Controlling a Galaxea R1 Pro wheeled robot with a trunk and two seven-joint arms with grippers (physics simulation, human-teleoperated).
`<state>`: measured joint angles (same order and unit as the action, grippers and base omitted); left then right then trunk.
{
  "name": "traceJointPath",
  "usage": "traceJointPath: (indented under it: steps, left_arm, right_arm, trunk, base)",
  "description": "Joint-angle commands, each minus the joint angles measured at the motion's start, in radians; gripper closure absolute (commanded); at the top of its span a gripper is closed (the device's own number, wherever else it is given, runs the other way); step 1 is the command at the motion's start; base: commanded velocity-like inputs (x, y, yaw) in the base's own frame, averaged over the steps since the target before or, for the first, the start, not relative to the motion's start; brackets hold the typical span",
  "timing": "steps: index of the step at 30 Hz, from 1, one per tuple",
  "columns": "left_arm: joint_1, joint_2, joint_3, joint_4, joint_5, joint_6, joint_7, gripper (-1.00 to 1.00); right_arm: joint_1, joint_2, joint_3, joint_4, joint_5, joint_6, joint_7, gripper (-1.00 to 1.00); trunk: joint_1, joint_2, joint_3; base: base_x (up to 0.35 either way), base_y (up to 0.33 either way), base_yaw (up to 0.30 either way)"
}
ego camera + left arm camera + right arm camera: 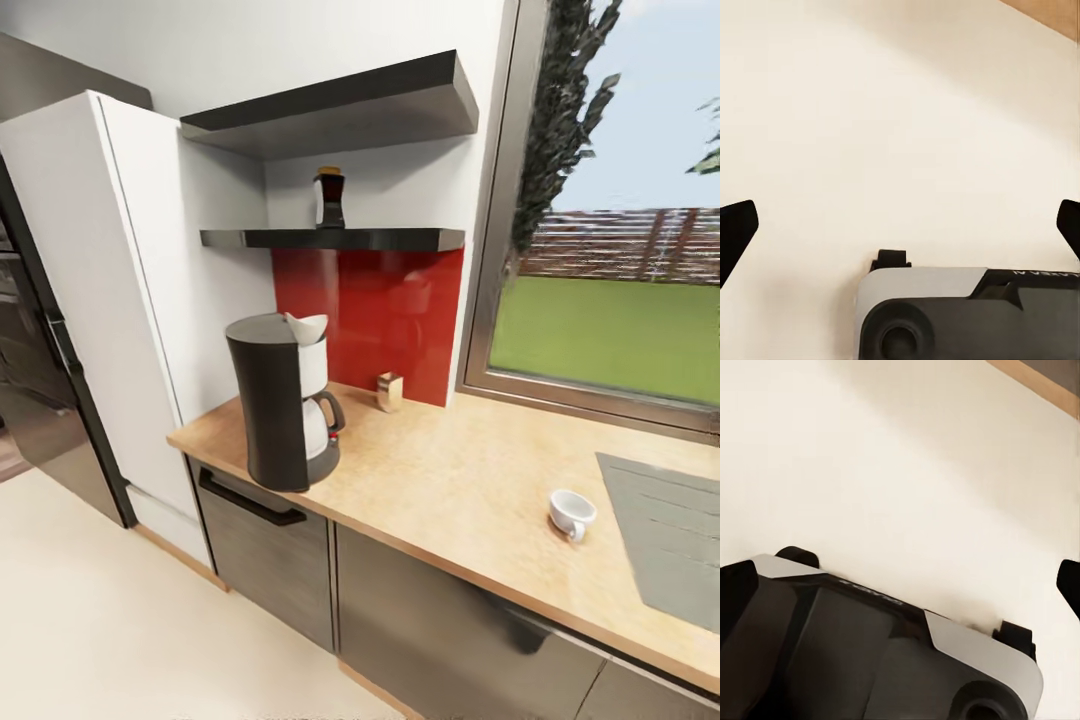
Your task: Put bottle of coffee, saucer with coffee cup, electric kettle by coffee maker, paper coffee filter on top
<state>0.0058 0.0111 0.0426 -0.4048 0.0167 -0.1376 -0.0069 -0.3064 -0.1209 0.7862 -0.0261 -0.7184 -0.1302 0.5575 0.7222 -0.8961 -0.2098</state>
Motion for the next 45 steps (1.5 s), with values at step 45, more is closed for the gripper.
traceJointPath:
  steps: [45]
  left_arm:
    - [0.000,0.001,0.003,-0.002,0.001,0.000,-0.001,-1.00]
  right_arm:
    - [0.001,0.002,0.012,0.027,-0.001,-0.004,0.009,-1.00]
  trunk:
    - [0.000,-0.001,-0.001]
  base:
    - [0.053,0.144,-0.088]
